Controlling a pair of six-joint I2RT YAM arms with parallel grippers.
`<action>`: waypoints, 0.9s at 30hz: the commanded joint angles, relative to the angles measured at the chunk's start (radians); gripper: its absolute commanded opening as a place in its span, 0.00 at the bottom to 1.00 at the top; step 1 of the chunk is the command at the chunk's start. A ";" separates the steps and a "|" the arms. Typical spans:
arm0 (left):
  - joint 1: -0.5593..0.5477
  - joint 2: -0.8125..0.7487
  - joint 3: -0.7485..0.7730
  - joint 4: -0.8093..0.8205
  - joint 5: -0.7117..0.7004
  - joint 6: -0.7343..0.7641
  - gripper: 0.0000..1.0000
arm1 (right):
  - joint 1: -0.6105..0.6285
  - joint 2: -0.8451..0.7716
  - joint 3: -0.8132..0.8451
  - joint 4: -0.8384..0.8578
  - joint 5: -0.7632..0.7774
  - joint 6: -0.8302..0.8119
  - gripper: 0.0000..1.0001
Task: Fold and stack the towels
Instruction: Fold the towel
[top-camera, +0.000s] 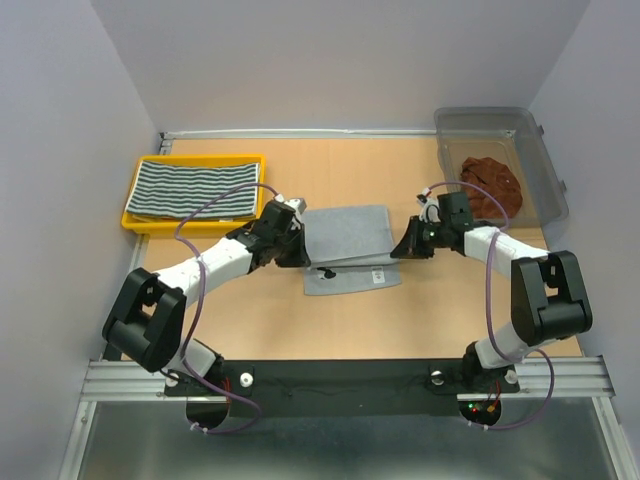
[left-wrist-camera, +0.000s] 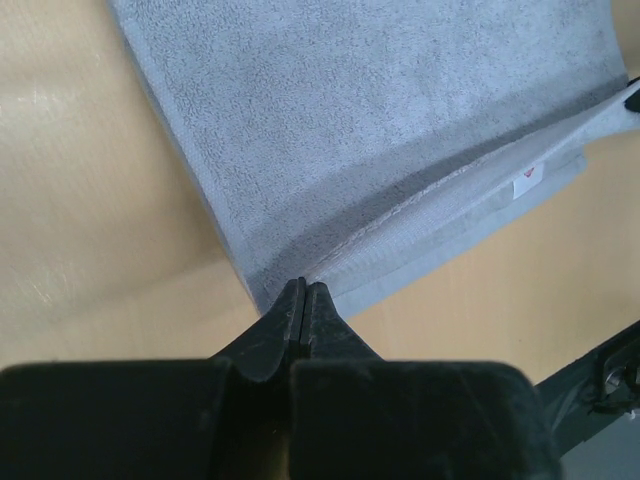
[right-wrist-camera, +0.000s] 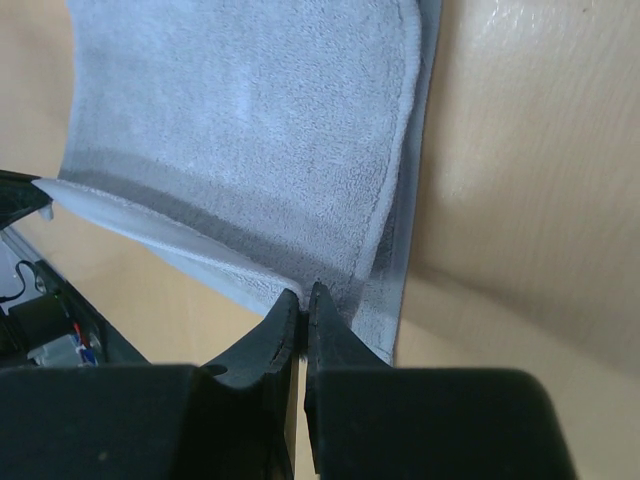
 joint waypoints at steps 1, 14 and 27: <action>0.005 -0.032 0.000 -0.124 -0.110 0.013 0.00 | -0.031 -0.049 0.013 -0.012 0.139 -0.014 0.01; -0.015 0.048 -0.092 -0.044 -0.125 0.001 0.04 | -0.031 -0.015 -0.061 -0.013 0.127 -0.011 0.08; -0.128 -0.332 -0.152 -0.081 -0.034 -0.120 0.72 | -0.024 -0.323 -0.113 -0.046 -0.050 0.026 0.53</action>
